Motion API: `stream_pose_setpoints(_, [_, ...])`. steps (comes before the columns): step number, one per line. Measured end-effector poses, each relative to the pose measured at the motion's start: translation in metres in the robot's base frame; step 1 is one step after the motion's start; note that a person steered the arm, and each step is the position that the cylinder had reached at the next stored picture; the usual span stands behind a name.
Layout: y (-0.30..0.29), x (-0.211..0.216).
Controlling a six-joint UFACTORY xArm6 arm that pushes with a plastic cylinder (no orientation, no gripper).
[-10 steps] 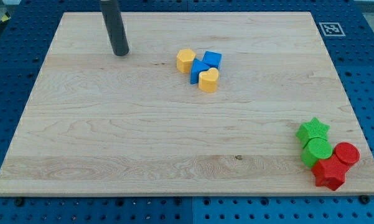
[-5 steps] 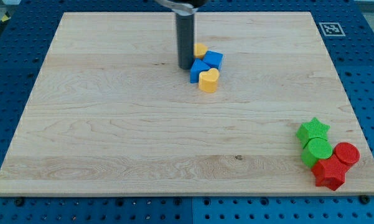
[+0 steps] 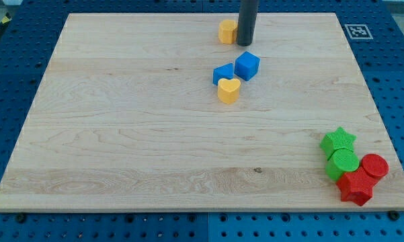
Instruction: Move the yellow hexagon and blue triangle to the top right
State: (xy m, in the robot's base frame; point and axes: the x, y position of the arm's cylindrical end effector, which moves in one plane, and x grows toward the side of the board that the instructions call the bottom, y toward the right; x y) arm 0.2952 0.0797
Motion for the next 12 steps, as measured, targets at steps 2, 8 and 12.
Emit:
stream_pose_setpoints(2, [-0.043, -0.015])
stream_pose_setpoints(8, [-0.022, -0.045])
stream_pose_setpoints(12, [0.030, -0.066])
